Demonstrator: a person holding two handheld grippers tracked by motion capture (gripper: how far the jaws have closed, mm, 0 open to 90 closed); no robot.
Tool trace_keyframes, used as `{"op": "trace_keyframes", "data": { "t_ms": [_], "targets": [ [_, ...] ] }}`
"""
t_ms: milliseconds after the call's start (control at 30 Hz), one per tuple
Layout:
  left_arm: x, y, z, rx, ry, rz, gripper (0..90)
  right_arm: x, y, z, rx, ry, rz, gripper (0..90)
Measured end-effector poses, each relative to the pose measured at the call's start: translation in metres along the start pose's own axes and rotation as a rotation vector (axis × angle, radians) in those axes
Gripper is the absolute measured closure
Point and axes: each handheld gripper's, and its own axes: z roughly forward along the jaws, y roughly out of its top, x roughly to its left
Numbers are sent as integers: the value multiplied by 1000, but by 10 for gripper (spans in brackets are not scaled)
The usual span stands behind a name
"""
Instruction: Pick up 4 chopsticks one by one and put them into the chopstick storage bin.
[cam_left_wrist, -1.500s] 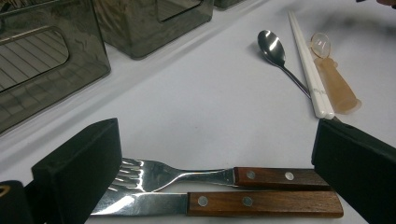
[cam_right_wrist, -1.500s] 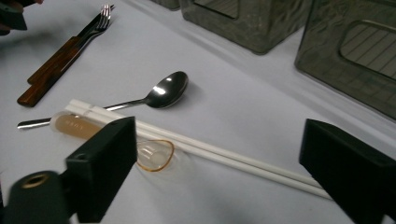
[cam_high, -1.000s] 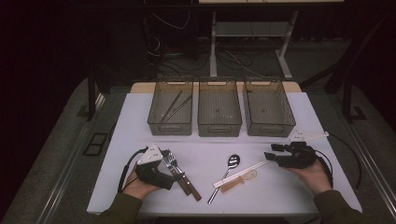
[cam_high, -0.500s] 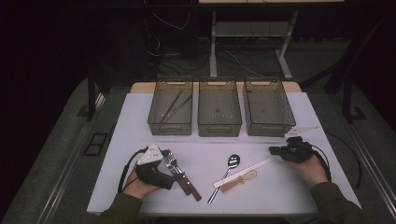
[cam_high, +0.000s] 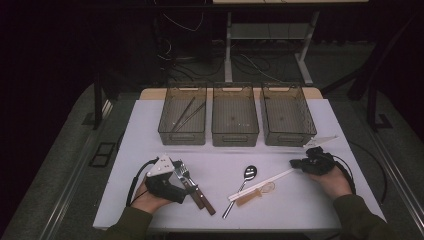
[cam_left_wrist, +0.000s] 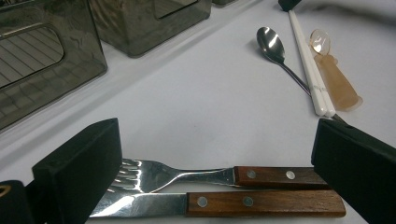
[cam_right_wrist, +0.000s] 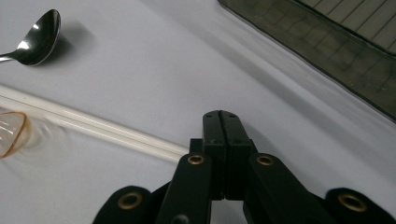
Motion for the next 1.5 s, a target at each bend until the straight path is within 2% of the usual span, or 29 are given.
{"op": "trace_keyframes", "data": {
  "t_ms": [500,600,667,733,800,933,1067,1267,1400,1500],
  "targets": [
    [0,0,0,5,0,4,6,3,-5,-7,32,-27,-16,900],
    [0,0,0,5,0,6,6,4,-6,-9,30,-36,-23,900],
    [0,0,0,5,1,5,6,5,-4,-11,6,-28,-23,900],
    [0,0,0,4,1,6,6,8,-1,-13,-19,-6,-23,900],
    [0,0,0,4,1,5,6,15,3,-15,-37,31,-42,900],
    [0,0,0,8,0,8,6,39,13,-11,-64,114,-74,900],
    [0,0,0,9,0,9,6,66,23,-3,-70,203,-137,900],
    [0,0,0,9,0,9,6,105,35,13,-65,320,-203,900],
    [0,0,0,10,-1,11,6,127,40,23,-56,378,-244,900],
    [0,0,0,11,-2,12,6,139,42,30,-43,402,-266,900]
  ]
}}
